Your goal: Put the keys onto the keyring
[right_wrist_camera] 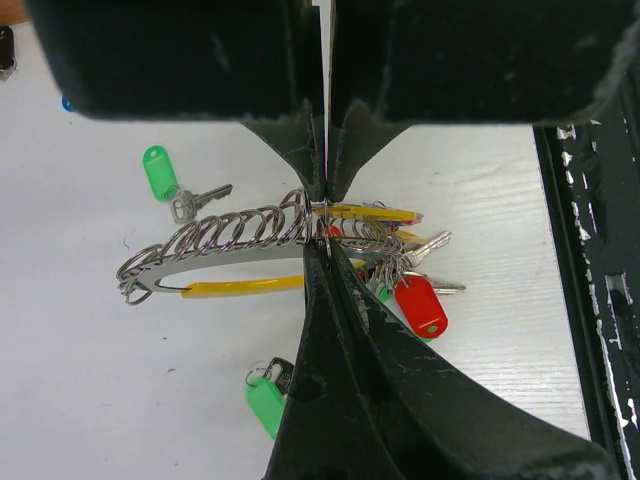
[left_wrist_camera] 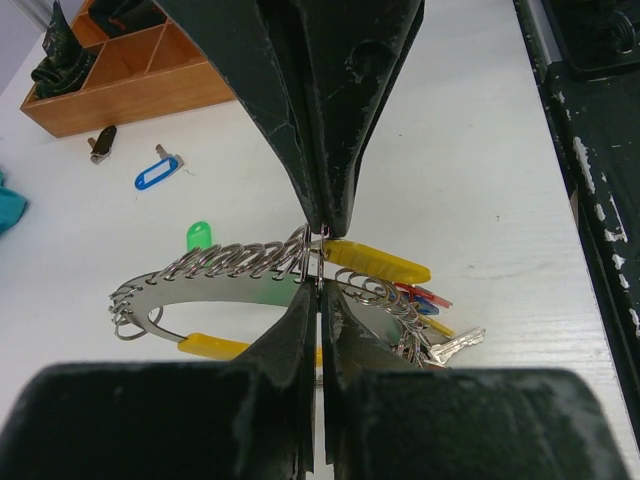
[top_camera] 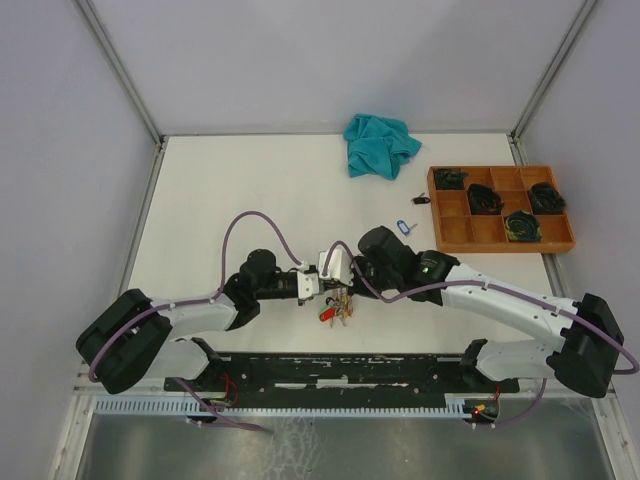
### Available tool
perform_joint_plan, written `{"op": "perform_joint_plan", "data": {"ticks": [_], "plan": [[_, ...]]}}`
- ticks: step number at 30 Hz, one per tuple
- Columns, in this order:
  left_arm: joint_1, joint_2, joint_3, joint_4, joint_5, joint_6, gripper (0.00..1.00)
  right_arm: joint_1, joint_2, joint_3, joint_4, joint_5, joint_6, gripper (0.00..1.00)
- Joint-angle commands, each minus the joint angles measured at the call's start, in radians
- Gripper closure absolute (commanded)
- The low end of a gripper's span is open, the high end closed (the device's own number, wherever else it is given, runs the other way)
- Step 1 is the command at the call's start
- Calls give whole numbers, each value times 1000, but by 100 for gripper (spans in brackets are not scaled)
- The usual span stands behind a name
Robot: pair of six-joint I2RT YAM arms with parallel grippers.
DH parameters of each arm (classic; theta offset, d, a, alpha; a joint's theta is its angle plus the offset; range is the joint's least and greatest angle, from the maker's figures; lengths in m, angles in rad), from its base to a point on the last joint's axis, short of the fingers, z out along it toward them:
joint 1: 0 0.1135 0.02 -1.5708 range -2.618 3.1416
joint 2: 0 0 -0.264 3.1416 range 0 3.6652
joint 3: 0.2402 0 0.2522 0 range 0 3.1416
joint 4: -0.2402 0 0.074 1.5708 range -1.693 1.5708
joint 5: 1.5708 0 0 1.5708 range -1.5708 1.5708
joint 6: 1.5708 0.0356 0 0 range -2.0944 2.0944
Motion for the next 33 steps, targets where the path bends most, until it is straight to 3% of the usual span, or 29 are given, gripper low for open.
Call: {"op": "perform_joint_plan", "data": {"ticks": [1, 19, 33], "plan": [[-3, -35, 37, 58, -8, 18, 97, 1, -26, 15, -6, 55, 24, 99], [-3, -25, 41, 61, -39, 1, 97, 1, -50, 9, -38, 17, -4, 99], [-3, -25, 45, 56, 5, 6, 97, 0, -24, 17, 33, 9, -1, 99]]}}
